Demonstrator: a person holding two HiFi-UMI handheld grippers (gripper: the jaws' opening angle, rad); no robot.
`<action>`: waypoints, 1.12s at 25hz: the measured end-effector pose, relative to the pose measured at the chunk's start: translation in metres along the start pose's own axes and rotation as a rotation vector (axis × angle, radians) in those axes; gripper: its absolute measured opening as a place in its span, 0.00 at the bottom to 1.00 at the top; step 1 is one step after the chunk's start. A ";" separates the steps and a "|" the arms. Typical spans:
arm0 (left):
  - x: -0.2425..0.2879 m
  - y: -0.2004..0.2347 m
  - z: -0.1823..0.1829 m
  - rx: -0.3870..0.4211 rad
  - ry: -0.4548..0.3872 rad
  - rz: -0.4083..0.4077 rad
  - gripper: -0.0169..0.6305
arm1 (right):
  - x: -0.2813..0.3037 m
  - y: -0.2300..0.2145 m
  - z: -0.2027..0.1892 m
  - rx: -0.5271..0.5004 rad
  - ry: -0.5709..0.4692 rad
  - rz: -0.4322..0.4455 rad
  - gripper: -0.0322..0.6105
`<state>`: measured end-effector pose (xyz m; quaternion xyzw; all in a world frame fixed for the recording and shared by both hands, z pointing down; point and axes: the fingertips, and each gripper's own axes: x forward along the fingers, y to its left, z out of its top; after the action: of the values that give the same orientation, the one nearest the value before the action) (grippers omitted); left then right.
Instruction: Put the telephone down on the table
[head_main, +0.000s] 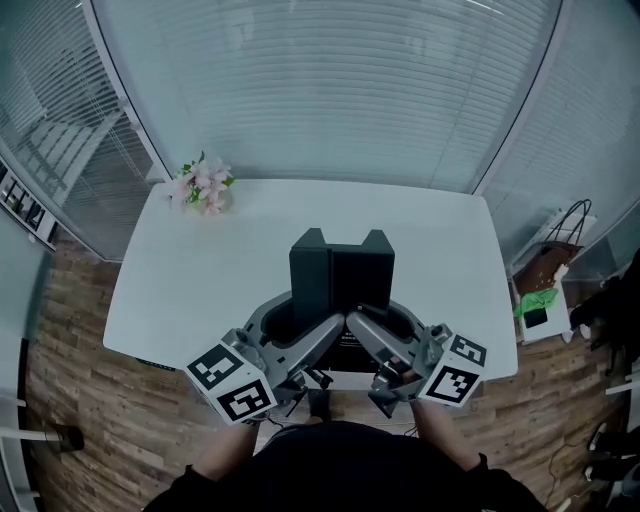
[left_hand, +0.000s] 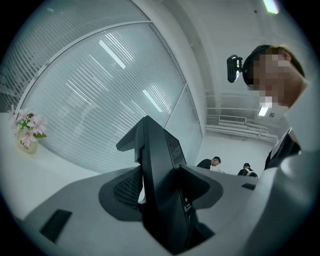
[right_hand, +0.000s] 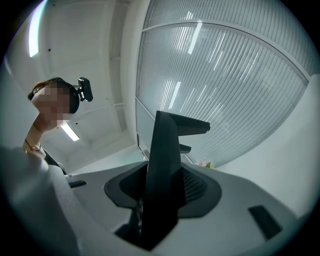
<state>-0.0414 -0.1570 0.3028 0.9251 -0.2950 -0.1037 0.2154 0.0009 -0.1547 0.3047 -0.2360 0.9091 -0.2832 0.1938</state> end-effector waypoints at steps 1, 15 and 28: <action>0.002 0.004 0.002 -0.002 0.001 -0.002 0.40 | 0.004 -0.003 0.001 -0.001 0.000 -0.003 0.32; 0.018 0.053 0.015 -0.018 0.036 -0.027 0.39 | 0.041 -0.039 0.006 0.013 -0.017 -0.038 0.32; 0.028 0.066 0.016 -0.031 0.038 -0.016 0.38 | 0.048 -0.055 0.011 0.028 -0.002 -0.040 0.32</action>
<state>-0.0569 -0.2275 0.3169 0.9258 -0.2819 -0.0923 0.2343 -0.0154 -0.2250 0.3192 -0.2517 0.9000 -0.2996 0.1923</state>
